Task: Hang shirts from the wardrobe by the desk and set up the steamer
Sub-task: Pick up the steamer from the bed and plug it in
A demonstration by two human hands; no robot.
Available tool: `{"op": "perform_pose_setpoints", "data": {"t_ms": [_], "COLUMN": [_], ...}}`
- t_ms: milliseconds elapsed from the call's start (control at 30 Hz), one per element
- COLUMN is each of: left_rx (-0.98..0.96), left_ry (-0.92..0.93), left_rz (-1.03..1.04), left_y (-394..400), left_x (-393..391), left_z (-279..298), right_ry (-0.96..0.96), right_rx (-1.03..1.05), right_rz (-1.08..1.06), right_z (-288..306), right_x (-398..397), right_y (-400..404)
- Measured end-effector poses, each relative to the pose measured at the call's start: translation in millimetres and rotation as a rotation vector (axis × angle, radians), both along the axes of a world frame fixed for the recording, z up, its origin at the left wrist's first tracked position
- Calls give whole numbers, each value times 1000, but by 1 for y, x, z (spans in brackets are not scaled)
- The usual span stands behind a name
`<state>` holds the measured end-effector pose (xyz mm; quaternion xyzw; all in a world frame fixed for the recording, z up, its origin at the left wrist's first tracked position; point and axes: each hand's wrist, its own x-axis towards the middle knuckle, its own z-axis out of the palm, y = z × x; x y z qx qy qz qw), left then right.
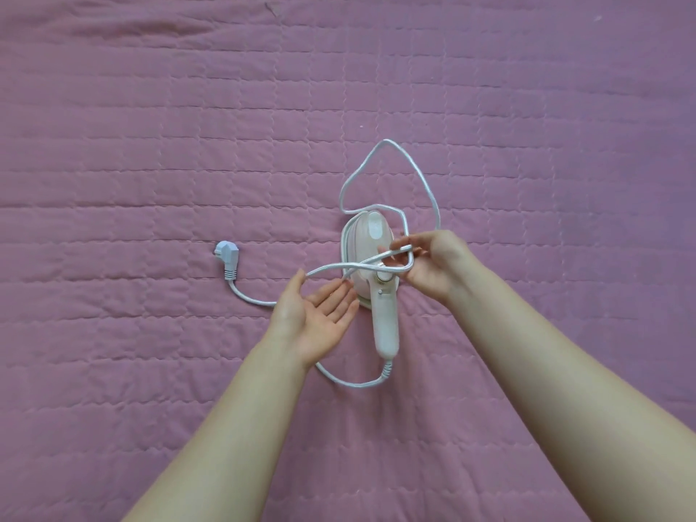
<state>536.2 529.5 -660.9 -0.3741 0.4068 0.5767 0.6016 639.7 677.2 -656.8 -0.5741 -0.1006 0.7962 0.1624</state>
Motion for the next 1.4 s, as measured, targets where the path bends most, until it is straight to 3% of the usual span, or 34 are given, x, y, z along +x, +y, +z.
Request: {"op": "perform_pose_setpoints", "data": {"t_ms": [200, 467, 667, 800, 867, 967, 1033, 1200, 1400], "left_rx": [88, 13, -43, -36, 10, 67, 31, 26, 63], "left_ry": [-176, -47, 335, 350, 318, 262, 242, 139, 103], "left_rz": [204, 289, -237, -367, -419, -423, -375, -278, -273], "left_y": [-13, -42, -57, -79, -90, -97, -97, -102, -108], "left_x": [-4, -41, -45, -40, -36, -29, -24, -22, -27], "left_z": [15, 21, 36, 43, 48, 53, 56, 53, 42], "right_ry": [162, 54, 45, 47, -88, -379, -467, -392, -297], "right_rx": [-94, -41, 15, 61, 167, 533, 757, 1125, 1362], "right_rz": [-92, -70, 61, 114, 180, 394, 524, 925, 1224], "right_z": [25, 35, 43, 47, 49, 51, 52, 48, 40], "right_x": [13, 37, 45, 41, 32, 19, 15, 16, 27], "right_y": [-36, -85, -116, -124, -131, -147, -159, -184, -207]}}
